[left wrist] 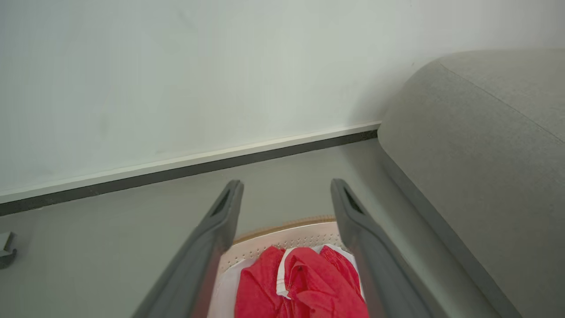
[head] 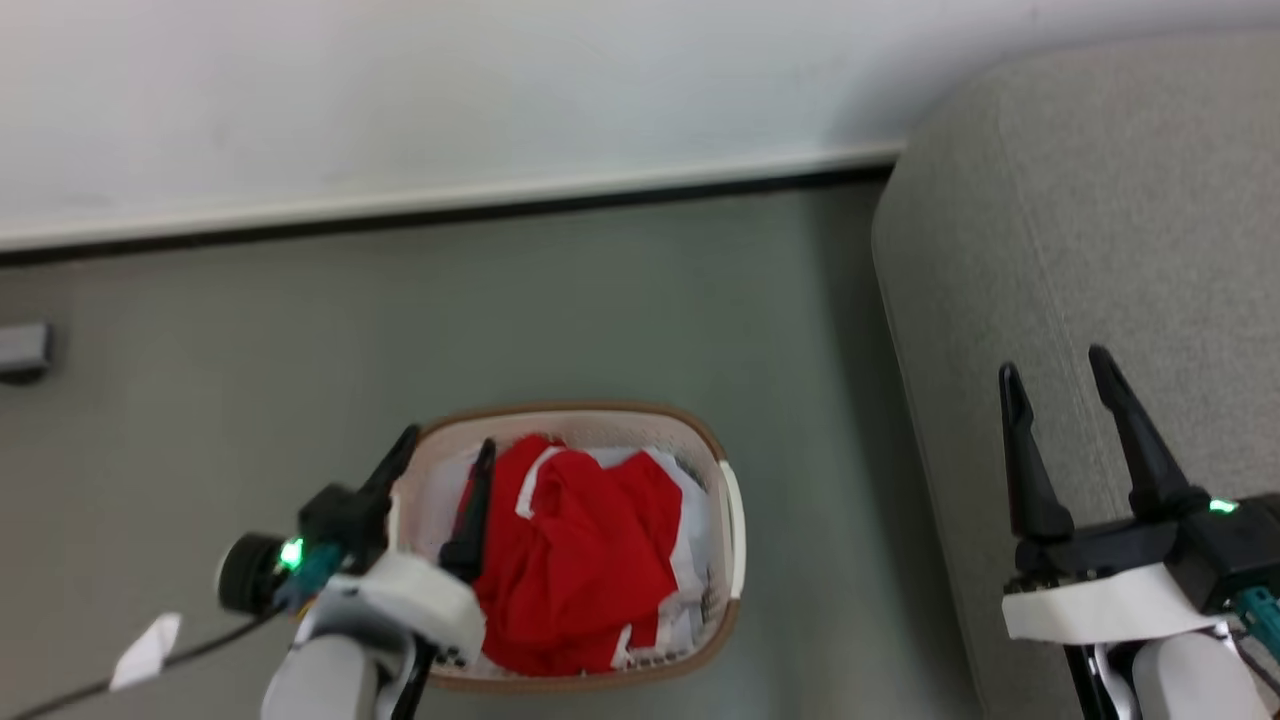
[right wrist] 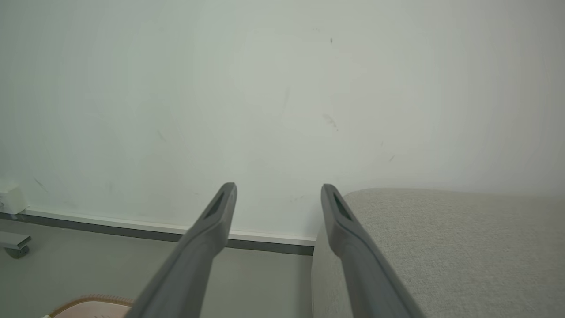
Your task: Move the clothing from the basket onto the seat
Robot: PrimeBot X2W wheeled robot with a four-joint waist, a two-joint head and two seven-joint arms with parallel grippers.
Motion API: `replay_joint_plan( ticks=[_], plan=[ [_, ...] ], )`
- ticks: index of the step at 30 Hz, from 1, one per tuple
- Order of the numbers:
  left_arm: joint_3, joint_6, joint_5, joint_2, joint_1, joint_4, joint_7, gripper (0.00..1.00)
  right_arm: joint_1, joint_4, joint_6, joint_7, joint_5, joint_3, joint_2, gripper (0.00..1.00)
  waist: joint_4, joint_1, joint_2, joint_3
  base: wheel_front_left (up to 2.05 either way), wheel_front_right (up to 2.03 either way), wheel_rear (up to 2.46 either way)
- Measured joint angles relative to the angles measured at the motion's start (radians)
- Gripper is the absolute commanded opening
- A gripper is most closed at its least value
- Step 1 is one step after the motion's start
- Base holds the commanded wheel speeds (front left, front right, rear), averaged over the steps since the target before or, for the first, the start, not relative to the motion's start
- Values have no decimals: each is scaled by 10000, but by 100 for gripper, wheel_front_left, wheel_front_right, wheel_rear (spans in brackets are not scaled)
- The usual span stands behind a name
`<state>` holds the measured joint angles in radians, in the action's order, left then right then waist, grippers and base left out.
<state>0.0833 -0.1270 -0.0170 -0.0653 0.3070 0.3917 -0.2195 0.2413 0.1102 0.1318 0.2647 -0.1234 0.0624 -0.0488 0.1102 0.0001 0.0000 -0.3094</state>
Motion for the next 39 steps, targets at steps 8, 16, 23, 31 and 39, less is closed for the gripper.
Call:
replay_joint_plan(
  ticks=[8, 16, 23, 31, 39],
  plan=[
    [863, -4, 19, 65, 1825, 1630, 1670, 100, 732, -504, 0, 2, 63, 128, -4, 100, 439, 1, 0, -1508, 0, 0, 0],
    [1289, 232, -474, 165, 3253, 3189, 2594, 100, 1208, -802, 0, 2, 155, 426, -6, 100, 801, 0, 0, -2615, 0, 0, 0],
    [1461, 566, -696, 176, 4191, 4475, 2702, 100, 1481, -995, 0, 2, 121, 803, -6, 100, 1060, 0, 0, -3393, 0, 0, 0],
    [1569, 920, -631, -109, 4772, 5833, 2652, 100, 1663, -1135, 0, 2, 4, 968, -6, 100, 1293, 0, 0, -4050, 0, 0, 0],
    [1733, 832, -625, -190, 5349, 6702, 2174, 100, 1739, -1210, 0, 2, 2, 1001, -6, 100, 1408, 0, 0, -4479, 0, 0, 0]
  ],
)
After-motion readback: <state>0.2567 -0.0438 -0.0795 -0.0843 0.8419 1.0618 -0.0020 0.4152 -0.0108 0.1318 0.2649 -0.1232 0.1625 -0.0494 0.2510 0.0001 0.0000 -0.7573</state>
